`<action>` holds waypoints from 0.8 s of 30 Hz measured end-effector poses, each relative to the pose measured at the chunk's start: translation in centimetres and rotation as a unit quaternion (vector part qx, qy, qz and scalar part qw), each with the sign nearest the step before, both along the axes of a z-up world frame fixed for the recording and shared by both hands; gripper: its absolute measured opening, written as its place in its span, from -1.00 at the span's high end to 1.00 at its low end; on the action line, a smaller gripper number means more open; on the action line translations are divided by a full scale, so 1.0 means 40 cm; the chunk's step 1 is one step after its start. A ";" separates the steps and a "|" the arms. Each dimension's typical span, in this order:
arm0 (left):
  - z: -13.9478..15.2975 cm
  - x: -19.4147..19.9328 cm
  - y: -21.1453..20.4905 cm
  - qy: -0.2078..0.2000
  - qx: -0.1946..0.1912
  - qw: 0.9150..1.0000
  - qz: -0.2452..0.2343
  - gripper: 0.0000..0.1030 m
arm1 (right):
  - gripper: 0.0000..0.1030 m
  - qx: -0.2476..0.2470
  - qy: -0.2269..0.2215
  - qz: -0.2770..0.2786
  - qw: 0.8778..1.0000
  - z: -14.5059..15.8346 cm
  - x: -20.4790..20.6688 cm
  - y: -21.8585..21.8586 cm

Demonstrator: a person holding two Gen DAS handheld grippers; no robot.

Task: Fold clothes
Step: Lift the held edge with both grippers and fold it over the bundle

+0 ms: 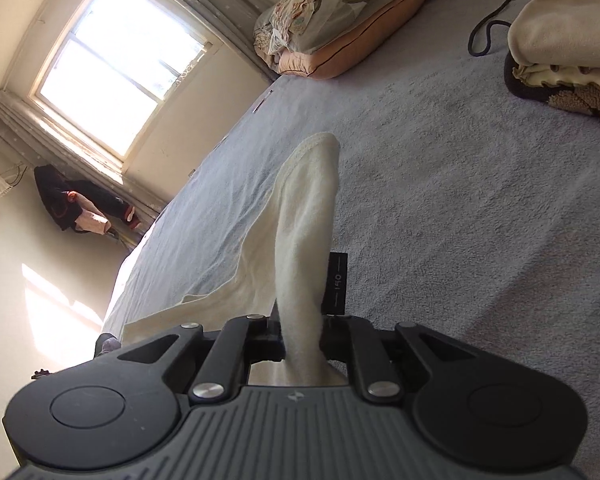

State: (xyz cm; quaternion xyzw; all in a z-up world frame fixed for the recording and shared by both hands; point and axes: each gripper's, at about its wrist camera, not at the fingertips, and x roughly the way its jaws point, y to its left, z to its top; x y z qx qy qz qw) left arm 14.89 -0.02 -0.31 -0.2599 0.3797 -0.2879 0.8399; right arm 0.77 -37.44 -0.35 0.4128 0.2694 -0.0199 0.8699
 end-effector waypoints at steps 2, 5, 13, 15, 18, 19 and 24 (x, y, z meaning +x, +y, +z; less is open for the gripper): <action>0.006 0.004 -0.022 0.002 0.010 1.000 -0.005 0.72 | 0.76 -0.001 0.007 -0.009 1.000 0.002 -0.007 -0.020; 0.012 0.016 -0.060 0.002 0.021 1.000 -0.012 0.72 | 0.76 -0.010 0.012 -0.021 1.000 0.006 -0.020 -0.042; 0.040 -0.044 -0.072 0.002 0.022 1.000 0.006 0.72 | 0.76 -0.006 0.024 -0.034 0.999 0.009 -0.023 -0.083; 0.050 -0.082 -0.056 0.003 0.022 1.000 0.016 0.72 | 0.76 -0.006 0.025 -0.033 0.999 0.014 -0.014 -0.085; 0.059 -0.144 -0.022 0.006 0.009 0.999 0.035 0.72 | 0.76 -0.017 0.026 -0.021 0.999 0.032 0.005 -0.067; 0.061 -0.165 -0.009 0.007 0.003 0.999 0.042 0.73 | 0.76 -0.024 0.026 -0.014 0.999 0.040 0.012 -0.055; 0.072 -0.263 0.059 0.014 -0.017 0.996 0.087 0.73 | 0.76 -0.055 0.016 0.029 0.998 0.083 0.044 0.021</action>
